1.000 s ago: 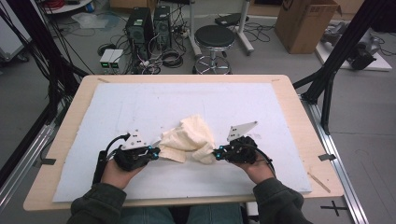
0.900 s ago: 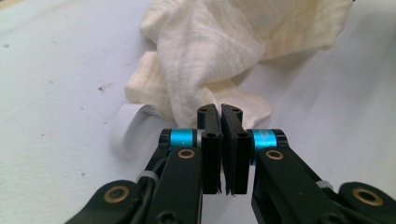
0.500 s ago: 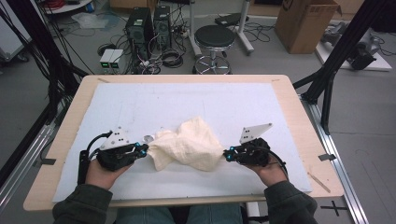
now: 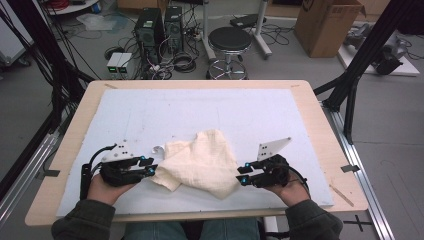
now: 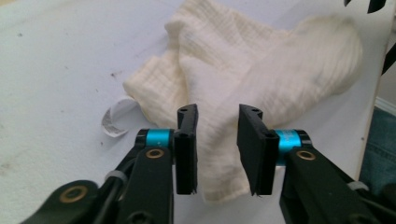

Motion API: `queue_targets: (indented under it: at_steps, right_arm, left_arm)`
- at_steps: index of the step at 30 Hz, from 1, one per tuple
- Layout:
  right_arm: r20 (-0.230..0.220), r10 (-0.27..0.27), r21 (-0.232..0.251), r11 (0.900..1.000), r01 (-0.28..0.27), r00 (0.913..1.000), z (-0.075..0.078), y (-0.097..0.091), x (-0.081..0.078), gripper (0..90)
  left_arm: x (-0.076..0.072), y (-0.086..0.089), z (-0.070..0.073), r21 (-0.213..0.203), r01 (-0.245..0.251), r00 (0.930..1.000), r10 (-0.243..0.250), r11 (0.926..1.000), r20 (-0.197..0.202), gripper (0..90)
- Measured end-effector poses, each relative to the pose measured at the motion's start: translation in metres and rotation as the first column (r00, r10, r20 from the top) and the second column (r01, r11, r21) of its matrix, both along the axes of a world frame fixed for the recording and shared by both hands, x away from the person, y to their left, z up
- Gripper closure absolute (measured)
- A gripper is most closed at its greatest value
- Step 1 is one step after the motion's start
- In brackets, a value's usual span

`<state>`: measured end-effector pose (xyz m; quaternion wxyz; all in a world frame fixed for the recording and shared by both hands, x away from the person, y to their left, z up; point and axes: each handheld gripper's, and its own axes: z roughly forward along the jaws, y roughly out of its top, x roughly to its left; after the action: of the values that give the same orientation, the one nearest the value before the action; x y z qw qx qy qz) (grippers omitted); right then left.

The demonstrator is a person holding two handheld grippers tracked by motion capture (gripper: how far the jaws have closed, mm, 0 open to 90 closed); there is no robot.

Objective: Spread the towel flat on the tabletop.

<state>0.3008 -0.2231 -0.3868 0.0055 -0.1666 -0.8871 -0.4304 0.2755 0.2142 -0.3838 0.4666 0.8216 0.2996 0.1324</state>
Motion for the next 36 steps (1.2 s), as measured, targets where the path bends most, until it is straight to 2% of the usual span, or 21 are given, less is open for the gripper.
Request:
queue_targets:
  at_steps: [1,3,5,6,7,10,11,12,13,16,21,22,25,26,29,30,31,32,33,34,36]
  right_arm:
    - [0.000,0.000,0.000,1.0000,0.000,1.0000,0.000,0.000,0.000,65.5]
    - [0.039,-0.026,0.019,0.9995,0.025,0.9989,0.012,0.000,0.008,61.4]
    - [0.042,-0.035,0.024,0.9991,0.034,0.9985,0.015,0.001,0.012,61.0]
    - [0.062,-0.069,0.026,0.9974,0.067,0.9957,0.019,0.005,0.022,59.2]
    - [0.062,-0.069,0.026,0.9974,0.067,0.9957,0.019,0.005,0.022,59.2]
    - [0.072,-0.130,0.033,0.9913,0.127,0.9889,0.015,0.011,0.048,56.6]
    - [0.072,-0.130,0.033,0.9913,0.127,0.9889,0.015,0.011,0.048,56.6]
    - [0.075,-0.154,0.033,0.9879,0.152,0.9852,0.012,0.015,0.061,55.8]
    - [0.075,-0.154,0.033,0.9879,0.152,0.9852,0.012,0.015,0.061,55.8]
    - [0.083,-0.189,0.008,0.9820,0.189,0.9786,0.003,0.026,0.084,54.1]
    - [0.052,-0.227,0.009,0.9738,0.227,0.9724,-0.010,0.030,0.104,49.9]
    - [0.033,-0.244,0.005,0.9698,0.244,0.9693,-0.018,0.032,0.112,47.5]
    - [0.007,-0.255,-0.008,0.9670,0.255,0.9670,-0.026,0.035,0.118,47.5]
    - [-0.013,-0.256,-0.014,0.9665,0.256,0.9665,-0.033,0.037,0.123,49.7]
    - [-0.024,-0.260,-0.022,0.9656,0.259,0.9654,-0.038,0.039,0.127,52.5]
    - [-0.041,-0.261,-0.029,0.9651,0.260,0.9644,-0.043,0.041,0.129,57.7]
    - [-0.041,-0.261,-0.029,0.9651,0.260,0.9644,-0.043,0.041,0.129,57.7]
    - [-0.049,-0.263,-0.035,0.9644,0.262,0.9634,-0.047,0.043,0.132,67.7]
    - [-0.049,-0.263,-0.035,0.9644,0.262,0.9634,-0.047,0.043,0.132,67.7]
    - [-0.051,-0.246,-0.041,0.9689,0.244,0.9679,-0.048,0.044,0.132,81.5]
    - [-0.044,-0.240,-0.038,0.9705,0.238,0.9699,-0.046,0.044,0.131,86.6]
  left_arm:
    - [0.000,0.000,0.000,0.000,0.000,1.0000,0.000,1.0000,0.000,66.9]
    - [0.005,0.003,0.007,-0.009,-0.014,0.9998,0.014,0.9999,0.010,65.7]
    - [0.008,0.003,0.008,-0.009,-0.020,0.9997,0.020,0.9998,0.015,65.0]
    - [0.015,0.002,0.008,-0.020,-0.035,0.9993,0.035,0.9992,0.013,65.0]
    - [0.015,0.002,0.008,-0.020,-0.035,0.9993,0.035,0.9992,0.013,64.8]
    - [0.027,-0.002,0.003,-0.018,-0.057,0.9983,0.057,0.9982,0.010,64.4]
    - [0.032,-0.004,0.001,-0.017,-0.066,0.9977,0.066,0.9977,0.011,64.4]
    - [0.042,-0.008,-0.005,-0.017,-0.082,0.9966,0.082,0.9965,0.009,64.4]
    - [0.042,-0.008,-0.005,-0.017,-0.082,0.9966,0.082,0.9965,0.009,64.3]
    - [0.063,-0.014,-0.017,-0.030,-0.100,0.9950,0.100,0.9946,-0.010,62.3]
    - [0.080,-0.019,-0.030,-0.030,-0.112,0.9926,0.111,0.9932,-0.050,55.8]
    - [0.086,-0.021,-0.037,-0.006,-0.121,0.9901,0.120,0.9927,-0.073,53.3]
    - [0.090,-0.022,-0.042,0.020,-0.127,0.9874,0.129,0.9917,-0.092,49.0]
    - [0.092,-0.023,-0.046,0.030,-0.125,0.9854,0.127,0.9918,-0.113,49.1]
    - [0.093,-0.023,-0.048,0.040,-0.120,0.9843,0.124,0.9920,-0.126,51.1]
    - [0.094,-0.025,-0.049,0.054,-0.110,0.9850,0.116,0.9925,-0.128,57.9]
    - [0.094,-0.025,-0.049,0.054,-0.110,0.9850,0.116,0.9925,-0.128,62.5]
    - [0.094,-0.026,-0.051,0.069,-0.091,0.9862,0.100,0.9934,-0.132,67.2]
    - [0.094,-0.026,-0.051,0.069,-0.091,0.9862,0.100,0.9934,-0.132,72.1]
    - [0.094,-0.028,-0.052,0.084,-0.084,0.9869,0.094,0.9930,-0.131,77.3]
    - [0.093,-0.027,-0.051,0.075,-0.082,0.9881,0.091,0.9938,-0.124,84.1]
